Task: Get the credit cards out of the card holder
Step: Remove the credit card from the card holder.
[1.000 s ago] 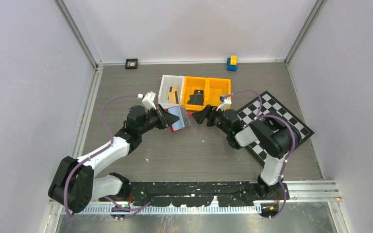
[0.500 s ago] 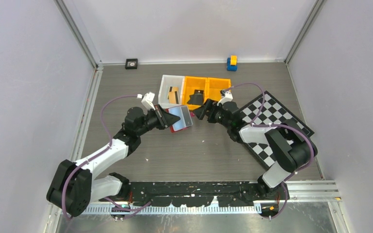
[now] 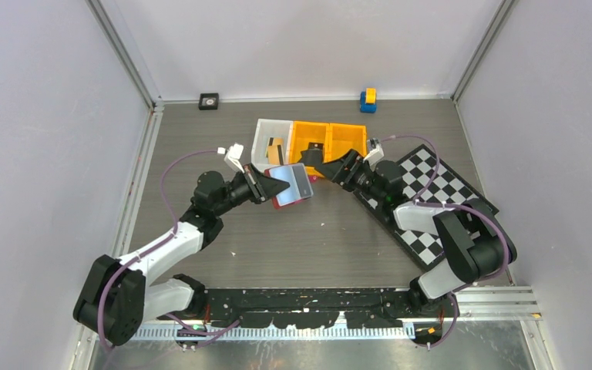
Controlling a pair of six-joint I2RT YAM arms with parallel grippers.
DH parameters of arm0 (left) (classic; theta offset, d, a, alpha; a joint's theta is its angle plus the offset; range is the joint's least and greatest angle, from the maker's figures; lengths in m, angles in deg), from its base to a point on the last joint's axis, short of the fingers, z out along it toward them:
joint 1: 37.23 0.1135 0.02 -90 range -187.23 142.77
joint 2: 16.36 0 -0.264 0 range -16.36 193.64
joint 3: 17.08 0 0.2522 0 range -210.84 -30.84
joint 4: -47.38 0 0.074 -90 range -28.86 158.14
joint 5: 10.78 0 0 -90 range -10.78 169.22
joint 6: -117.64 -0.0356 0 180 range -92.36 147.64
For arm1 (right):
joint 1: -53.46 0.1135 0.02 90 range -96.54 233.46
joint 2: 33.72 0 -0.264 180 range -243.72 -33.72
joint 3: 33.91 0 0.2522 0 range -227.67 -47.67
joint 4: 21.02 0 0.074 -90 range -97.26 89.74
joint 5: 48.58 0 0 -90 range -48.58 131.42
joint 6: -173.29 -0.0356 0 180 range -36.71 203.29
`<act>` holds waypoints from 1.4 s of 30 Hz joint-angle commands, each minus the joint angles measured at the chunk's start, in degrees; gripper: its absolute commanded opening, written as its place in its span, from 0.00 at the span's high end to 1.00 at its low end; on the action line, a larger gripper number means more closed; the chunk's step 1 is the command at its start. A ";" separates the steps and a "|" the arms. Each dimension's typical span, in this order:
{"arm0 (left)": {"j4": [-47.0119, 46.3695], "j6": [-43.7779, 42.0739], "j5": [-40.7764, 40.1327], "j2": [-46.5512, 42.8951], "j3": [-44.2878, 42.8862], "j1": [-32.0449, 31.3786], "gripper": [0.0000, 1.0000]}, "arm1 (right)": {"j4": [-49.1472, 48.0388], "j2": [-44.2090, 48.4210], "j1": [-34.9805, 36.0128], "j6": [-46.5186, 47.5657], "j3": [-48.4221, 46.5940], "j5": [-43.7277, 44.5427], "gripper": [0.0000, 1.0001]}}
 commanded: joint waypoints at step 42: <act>-25.54 8.60 5.24 -0.61 0.00 1.17 1.00 | -25.37 0.21 5.45 -17.76 -0.62 -7.52 0.08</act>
